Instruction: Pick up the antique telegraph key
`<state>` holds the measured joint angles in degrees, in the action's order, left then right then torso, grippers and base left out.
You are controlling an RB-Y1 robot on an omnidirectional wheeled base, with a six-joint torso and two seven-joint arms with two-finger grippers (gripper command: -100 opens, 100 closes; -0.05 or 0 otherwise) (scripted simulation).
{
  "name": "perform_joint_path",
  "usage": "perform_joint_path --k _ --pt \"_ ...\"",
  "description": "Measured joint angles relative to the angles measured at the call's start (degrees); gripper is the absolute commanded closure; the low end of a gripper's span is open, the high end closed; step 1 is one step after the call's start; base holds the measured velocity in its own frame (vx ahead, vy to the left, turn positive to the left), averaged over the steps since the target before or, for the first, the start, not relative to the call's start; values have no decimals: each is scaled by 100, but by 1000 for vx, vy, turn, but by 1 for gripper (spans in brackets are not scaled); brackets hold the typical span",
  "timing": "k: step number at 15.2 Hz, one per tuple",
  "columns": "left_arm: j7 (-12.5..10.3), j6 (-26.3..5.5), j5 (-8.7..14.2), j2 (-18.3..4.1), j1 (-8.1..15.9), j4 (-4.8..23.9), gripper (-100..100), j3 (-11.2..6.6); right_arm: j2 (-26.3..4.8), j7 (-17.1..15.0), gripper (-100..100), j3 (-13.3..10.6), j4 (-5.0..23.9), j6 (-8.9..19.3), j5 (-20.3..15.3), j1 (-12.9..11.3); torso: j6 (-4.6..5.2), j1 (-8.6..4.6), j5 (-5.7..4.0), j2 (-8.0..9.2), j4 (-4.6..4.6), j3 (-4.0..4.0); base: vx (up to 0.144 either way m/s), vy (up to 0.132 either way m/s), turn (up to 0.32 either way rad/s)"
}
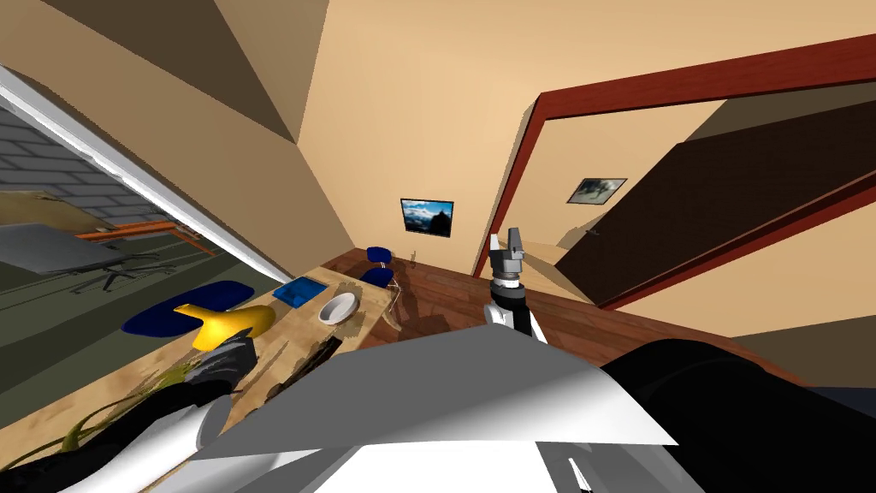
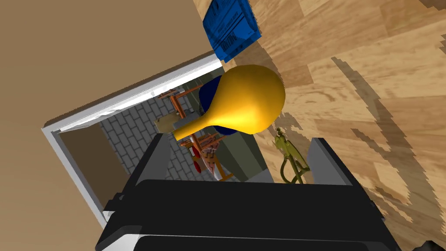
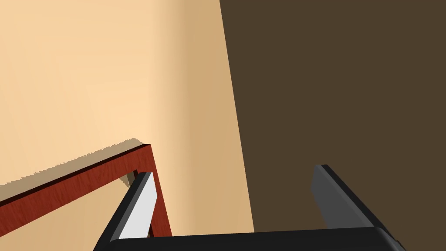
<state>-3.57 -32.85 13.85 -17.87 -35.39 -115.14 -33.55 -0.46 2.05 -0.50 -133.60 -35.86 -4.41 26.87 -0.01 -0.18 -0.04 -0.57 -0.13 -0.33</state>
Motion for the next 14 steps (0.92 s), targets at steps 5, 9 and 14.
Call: perform_joint_path --k 5,9,14 --pt "-35 -500 111 145 -62 254 -100 -285 0 0 0 0 0 0 0 0 0 3 1 -4 -1 -3 127 -40 -8" --pt "-73 -964 215 286 -169 304 -100 -513 0 0 0 0 0 0 0 0 0 3 2 5 1 3 119 -34 -13" --pt "-115 -1527 252 569 -218 515 -100 -780 0 0 0 0 0 0 0 0 1 14 3 8 2 4 120 -16 -14"
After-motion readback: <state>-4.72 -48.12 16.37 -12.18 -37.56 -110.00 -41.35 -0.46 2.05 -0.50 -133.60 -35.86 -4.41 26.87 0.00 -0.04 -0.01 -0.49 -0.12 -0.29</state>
